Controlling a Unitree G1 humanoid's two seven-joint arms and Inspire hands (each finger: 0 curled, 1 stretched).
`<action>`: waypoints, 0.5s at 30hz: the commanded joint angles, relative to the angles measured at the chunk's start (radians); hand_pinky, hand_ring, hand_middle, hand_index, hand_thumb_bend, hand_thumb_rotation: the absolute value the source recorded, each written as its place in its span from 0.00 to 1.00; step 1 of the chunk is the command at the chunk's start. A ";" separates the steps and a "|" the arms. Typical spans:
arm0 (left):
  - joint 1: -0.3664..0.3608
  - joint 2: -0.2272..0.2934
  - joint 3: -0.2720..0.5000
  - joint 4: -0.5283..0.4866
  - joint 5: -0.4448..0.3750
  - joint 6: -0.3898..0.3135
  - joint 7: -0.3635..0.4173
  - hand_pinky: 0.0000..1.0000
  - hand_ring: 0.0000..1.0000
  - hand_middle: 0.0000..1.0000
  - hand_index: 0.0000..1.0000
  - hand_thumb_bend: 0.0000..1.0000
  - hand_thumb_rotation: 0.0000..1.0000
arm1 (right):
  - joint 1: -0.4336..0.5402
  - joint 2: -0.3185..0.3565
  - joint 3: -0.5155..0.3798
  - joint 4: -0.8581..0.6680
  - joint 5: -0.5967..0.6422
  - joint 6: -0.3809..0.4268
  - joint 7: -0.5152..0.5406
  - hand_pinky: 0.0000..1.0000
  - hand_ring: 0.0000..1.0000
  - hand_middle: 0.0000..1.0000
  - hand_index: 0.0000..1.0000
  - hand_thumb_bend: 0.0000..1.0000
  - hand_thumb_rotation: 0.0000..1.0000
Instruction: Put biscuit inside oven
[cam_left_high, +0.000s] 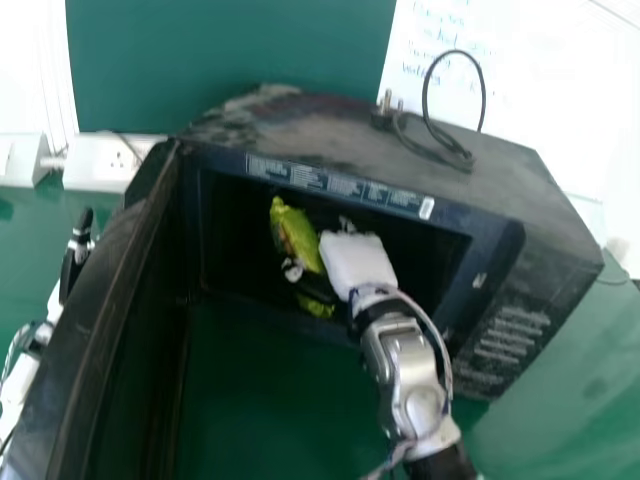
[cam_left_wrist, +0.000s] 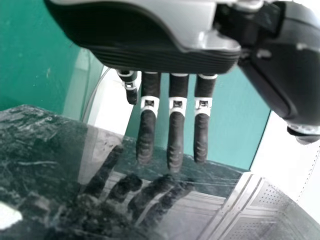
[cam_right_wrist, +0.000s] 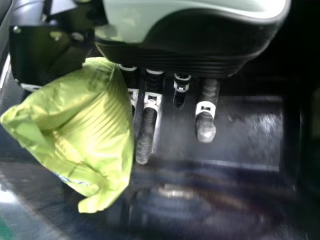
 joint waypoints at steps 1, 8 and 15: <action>0.011 -0.003 -0.002 -0.009 -0.001 -0.001 -0.001 0.23 0.30 0.40 0.49 0.52 0.09 | -0.046 -0.015 0.024 0.045 0.012 -0.010 -0.064 0.12 0.18 0.47 0.49 0.53 0.00; 0.017 -0.005 -0.003 -0.022 -0.004 0.011 0.007 0.23 0.30 0.40 0.49 0.52 0.09 | -0.136 -0.048 0.077 0.249 0.041 -0.055 -0.262 0.15 0.22 0.47 0.48 0.53 0.00; 0.025 -0.003 -0.001 -0.041 -0.009 0.027 0.010 0.24 0.31 0.41 0.49 0.52 0.08 | -0.258 -0.066 0.121 0.513 0.096 -0.097 -0.416 0.17 0.25 0.46 0.49 0.53 0.00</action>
